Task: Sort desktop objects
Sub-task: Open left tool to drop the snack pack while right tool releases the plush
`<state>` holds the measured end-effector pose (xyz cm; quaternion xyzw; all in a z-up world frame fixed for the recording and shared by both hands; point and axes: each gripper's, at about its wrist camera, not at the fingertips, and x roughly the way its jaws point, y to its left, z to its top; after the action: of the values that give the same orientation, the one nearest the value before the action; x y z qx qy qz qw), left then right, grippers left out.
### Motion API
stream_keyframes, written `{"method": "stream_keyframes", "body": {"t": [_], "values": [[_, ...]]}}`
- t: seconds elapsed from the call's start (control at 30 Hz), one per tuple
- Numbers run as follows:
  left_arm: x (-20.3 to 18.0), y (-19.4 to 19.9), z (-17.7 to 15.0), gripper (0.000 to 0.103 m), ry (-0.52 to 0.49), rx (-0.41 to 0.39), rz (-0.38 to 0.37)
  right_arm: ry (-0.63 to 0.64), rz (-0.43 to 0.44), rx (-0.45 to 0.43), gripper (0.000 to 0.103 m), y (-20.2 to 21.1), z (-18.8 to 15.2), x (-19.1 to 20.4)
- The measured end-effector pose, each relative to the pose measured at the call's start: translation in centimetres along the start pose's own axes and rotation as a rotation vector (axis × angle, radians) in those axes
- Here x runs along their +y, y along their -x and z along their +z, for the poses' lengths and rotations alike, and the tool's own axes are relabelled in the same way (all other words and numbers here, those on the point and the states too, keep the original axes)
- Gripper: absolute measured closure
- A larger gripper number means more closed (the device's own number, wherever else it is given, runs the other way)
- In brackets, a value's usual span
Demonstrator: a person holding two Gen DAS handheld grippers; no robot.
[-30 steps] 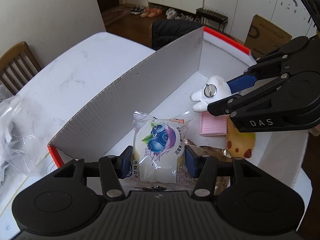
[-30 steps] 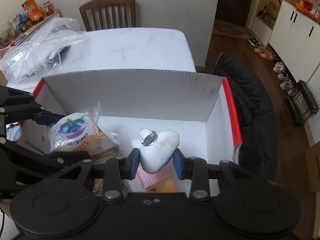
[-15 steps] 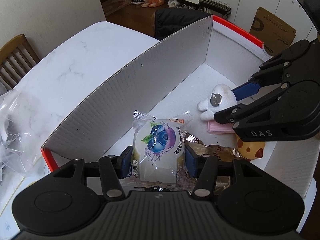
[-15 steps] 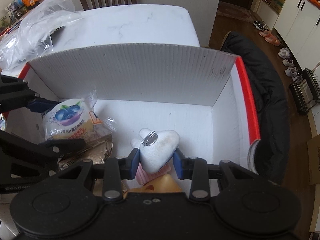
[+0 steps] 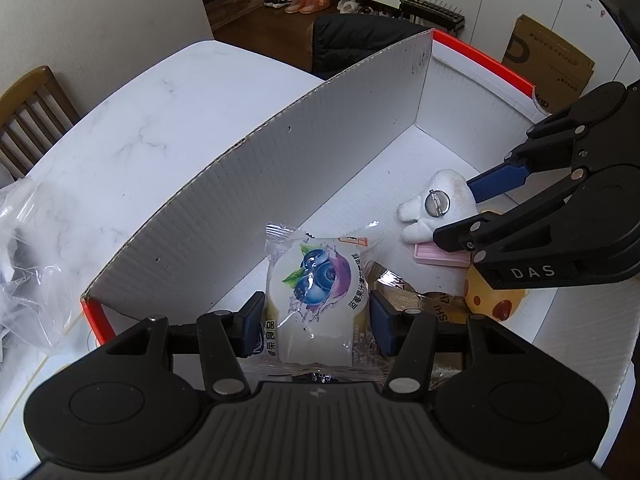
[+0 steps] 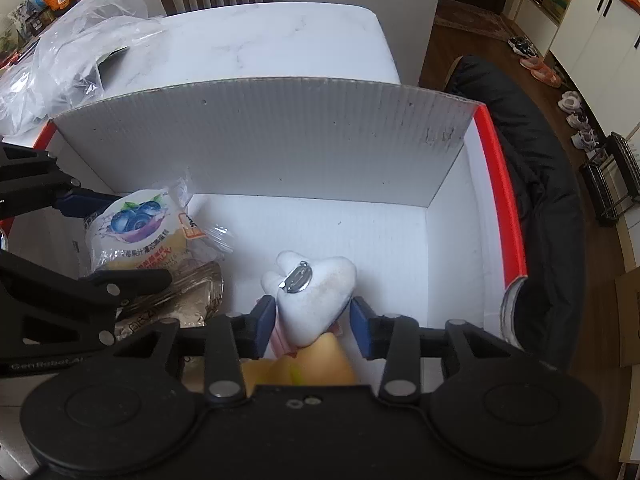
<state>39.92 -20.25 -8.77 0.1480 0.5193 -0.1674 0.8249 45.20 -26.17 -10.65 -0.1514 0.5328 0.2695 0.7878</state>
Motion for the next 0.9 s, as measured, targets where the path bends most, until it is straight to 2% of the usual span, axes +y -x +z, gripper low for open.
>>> {"method": "stream_keyframes", "body": {"t": [0.1, 0.23, 0.27, 0.43, 0.77, 0.9], "values": [[0.0, 0.2, -0.1, 0.047, 0.001, -0.013, 0.008, 0.015, 0.005, -0.013, 0.059, 0.6, -0.1, -0.1], [0.0, 1.0, -0.7, 0.038, 0.007, -0.035, -0.001, 0.035, 0.021, -0.049, 0.054, 1.6, -0.4, 0.0], [-0.1, 1.4, -0.8, 0.038, 0.007, -0.041, -0.002, 0.037, 0.023, -0.056, 0.048, 1.8, -0.5, -0.1], [-0.3, 2.6, -1.3, 0.037, 0.014, -0.068, -0.01, 0.054, 0.035, -0.097, 0.04, 3.4, -1.3, 0.1], [-1.1, 5.2, -2.4, 0.037, 0.034, -0.119, -0.019, 0.063, 0.091, -0.186, 0.039, 7.2, -3.3, 0.1], [-1.6, 6.5, -2.9, 0.037, 0.034, -0.139, -0.019, 0.059, 0.107, -0.224, 0.031, 8.6, -4.0, 0.2]]}}
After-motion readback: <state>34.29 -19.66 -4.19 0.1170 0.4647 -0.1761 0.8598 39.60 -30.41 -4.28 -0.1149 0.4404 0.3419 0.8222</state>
